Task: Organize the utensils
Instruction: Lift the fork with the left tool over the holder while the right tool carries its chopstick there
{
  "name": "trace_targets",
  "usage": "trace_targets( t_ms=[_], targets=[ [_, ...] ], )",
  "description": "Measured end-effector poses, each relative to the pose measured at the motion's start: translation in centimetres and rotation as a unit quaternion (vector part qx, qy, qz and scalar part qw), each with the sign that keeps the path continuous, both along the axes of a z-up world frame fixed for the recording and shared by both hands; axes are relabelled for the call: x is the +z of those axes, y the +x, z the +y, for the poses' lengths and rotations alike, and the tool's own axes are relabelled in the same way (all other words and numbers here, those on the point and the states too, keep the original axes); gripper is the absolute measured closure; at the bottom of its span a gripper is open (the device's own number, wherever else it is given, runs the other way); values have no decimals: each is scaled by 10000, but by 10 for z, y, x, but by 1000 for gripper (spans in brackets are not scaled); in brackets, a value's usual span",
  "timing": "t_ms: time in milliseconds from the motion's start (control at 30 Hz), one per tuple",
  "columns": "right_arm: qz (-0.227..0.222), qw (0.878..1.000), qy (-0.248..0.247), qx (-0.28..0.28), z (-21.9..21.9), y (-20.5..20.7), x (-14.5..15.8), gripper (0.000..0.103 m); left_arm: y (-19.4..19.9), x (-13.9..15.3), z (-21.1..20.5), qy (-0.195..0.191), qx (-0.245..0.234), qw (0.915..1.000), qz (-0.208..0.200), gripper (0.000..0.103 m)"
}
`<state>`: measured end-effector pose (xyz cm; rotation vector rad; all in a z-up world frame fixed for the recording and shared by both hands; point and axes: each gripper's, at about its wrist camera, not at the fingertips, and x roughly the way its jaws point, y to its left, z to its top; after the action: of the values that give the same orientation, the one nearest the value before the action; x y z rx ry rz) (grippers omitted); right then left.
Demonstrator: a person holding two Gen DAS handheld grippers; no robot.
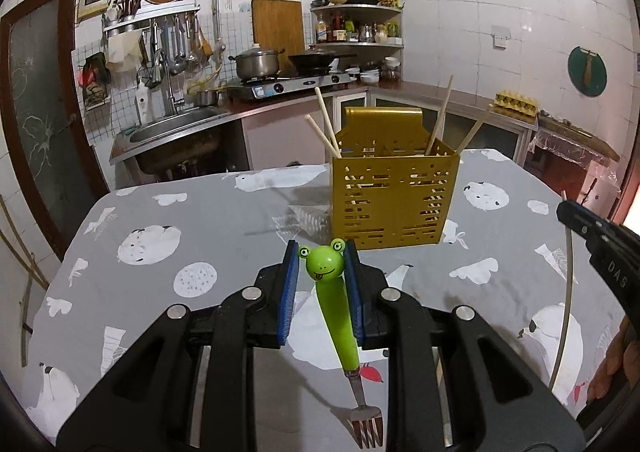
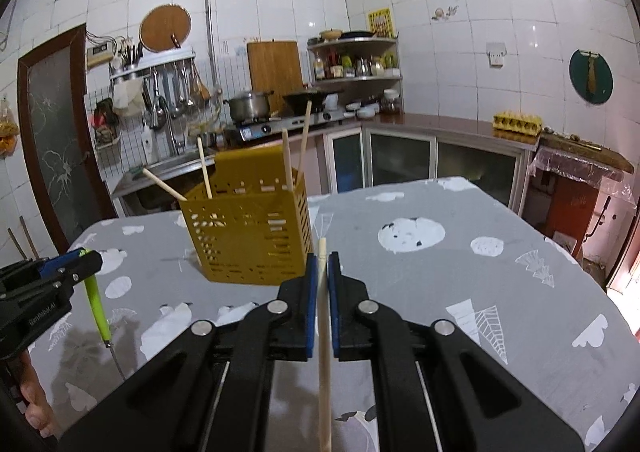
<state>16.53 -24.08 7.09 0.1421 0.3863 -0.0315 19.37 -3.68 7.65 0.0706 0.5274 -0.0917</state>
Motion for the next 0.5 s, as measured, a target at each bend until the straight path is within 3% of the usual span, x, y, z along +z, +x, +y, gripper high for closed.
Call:
trace_targets(
  t_ms=[500],
  targets=[
    [-791,9967,-182,-83,9,-30,24,97,-19,16,8,-121,2,9988,-485,82]
  ],
)
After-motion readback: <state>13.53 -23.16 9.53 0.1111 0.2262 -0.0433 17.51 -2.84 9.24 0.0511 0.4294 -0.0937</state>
